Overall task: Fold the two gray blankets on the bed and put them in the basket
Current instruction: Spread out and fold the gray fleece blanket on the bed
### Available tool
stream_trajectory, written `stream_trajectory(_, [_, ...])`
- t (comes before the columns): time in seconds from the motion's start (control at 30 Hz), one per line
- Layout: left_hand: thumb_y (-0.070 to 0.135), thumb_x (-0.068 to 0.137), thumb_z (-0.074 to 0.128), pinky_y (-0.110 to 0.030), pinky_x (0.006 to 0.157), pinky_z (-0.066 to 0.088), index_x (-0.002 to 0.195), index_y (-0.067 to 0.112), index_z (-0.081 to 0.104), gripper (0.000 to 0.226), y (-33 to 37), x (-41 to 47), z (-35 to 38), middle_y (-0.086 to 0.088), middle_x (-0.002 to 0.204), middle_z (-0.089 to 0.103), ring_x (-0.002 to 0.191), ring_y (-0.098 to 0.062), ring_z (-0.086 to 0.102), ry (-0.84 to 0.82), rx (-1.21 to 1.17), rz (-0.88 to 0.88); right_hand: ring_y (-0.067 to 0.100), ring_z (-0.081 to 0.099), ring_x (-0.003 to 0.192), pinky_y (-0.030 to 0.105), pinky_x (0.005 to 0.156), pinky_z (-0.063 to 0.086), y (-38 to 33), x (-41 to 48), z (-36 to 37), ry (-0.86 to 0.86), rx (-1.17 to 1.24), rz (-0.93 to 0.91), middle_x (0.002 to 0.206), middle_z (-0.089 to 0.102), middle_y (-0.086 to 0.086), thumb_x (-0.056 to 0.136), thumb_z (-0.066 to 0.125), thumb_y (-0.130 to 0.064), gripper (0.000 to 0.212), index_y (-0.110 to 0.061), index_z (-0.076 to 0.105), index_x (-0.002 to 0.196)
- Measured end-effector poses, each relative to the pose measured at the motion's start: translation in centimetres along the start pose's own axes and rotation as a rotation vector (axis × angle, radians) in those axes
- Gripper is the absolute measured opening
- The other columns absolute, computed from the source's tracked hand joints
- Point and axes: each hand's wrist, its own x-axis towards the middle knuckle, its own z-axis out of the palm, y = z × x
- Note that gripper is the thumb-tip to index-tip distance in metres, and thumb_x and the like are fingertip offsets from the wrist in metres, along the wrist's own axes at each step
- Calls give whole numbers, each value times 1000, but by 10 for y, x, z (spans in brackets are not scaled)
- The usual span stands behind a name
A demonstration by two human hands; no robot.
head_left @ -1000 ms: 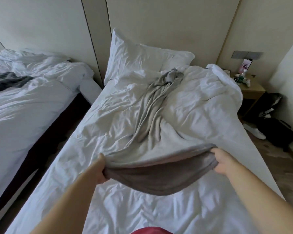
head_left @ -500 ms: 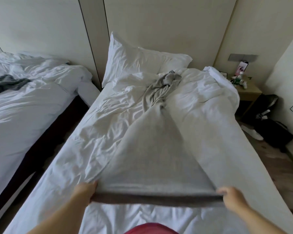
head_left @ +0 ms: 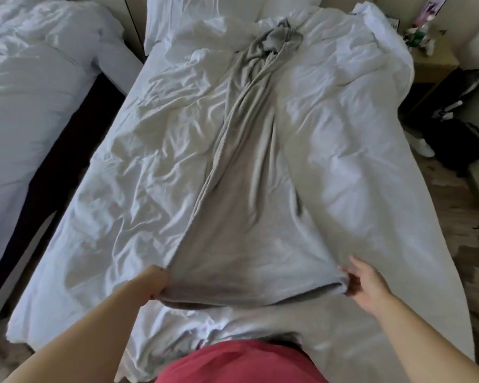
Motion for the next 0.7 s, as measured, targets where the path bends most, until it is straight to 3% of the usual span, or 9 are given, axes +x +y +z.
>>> stream_trajectory(0.07, [4, 91, 49, -28, 57, 46, 85, 6, 52, 7, 8, -2, -2, -10, 78, 56, 65, -24, 55, -31, 13, -30, 25, 58, 63, 28, 49, 48, -7, 1, 4, 10, -199, 56, 72, 63, 14, 89, 56, -3, 6, -1, 61, 93])
stream_trajectory(0.2, [1, 84, 36, -15, 35, 33, 66, 9, 42, 20, 27, -8, -13, -4, 47, 37, 27, -16, 35, -167, -355, -247, 23, 49, 57, 18, 32, 42, -34, -4, 22, -57, -490, 201, 53, 52, 13, 88, 37, 7, 26, -3, 47, 66])
stream_trajectory(0.27, [8, 84, 38, -14, 33, 36, 69, 13, 41, 16, 48, -6, -26, -4, 56, 36, 33, -15, 40, -52, -611, -197, 16, 49, 36, 11, 28, 33, -66, -9, 33, 10, -409, 41, 37, 43, 9, 85, 34, 9, 30, -5, 39, 59])
stream_trajectory(0.33, [16, 81, 47, -21, 41, 43, 74, 14, 47, 7, 71, -3, -43, -3, 64, 45, 50, -18, 49, 67, -936, -84, 3, 42, 25, 11, 28, 30, -103, -21, 38, 129, -266, -202, 40, 42, 5, 84, 39, 10, 33, -10, 41, 59])
stream_trajectory(0.4, [28, 81, 60, -29, 56, 49, 87, 16, 57, 14, 85, 2, -55, -2, 78, 57, 68, -20, 57, 88, -1100, 73, 3, 53, 47, 6, 51, 39, -131, -36, 40, 119, -53, -334, 59, 40, 2, 84, 41, 10, 35, -16, 40, 61])
stream_trajectory(0.47, [34, 81, 68, -31, 65, 48, 99, 15, 60, 28, 83, 9, -54, -2, 87, 61, 78, -20, 59, 163, -1004, 158, 20, 49, 67, 24, 69, 46, -134, -38, 39, 118, 214, -405, 61, 40, 4, 72, 38, 10, 27, -13, 39, 60])
stream_trajectory(0.53, [32, 84, 68, -32, 69, 47, 109, 9, 62, 34, 67, 18, -36, -6, 91, 63, 82, -23, 60, 215, -812, 169, 22, 51, 58, 22, 56, 48, -109, -35, 43, 59, 339, -288, 52, 48, 4, 74, 36, 4, 27, -14, 45, 56])
stream_trajectory(0.6, [28, 85, 68, -34, 74, 45, 111, 2, 62, 37, 35, 30, -12, -12, 94, 62, 86, -28, 59, 200, -642, 48, 20, 62, 51, 20, 45, 51, -71, -30, 45, 12, 232, -205, 51, 63, 0, 89, 41, -11, 31, -13, 60, 64])
stream_trajectory(0.7, [26, 85, 69, -37, 76, 47, 108, -6, 58, 41, -24, 33, 23, -18, 95, 57, 86, -33, 56, 142, -431, -219, 25, 71, 60, 28, 47, 55, 1, -13, 18, -34, -18, 49, 74, 74, 10, 95, 51, -39, 36, -9, 69, 89])
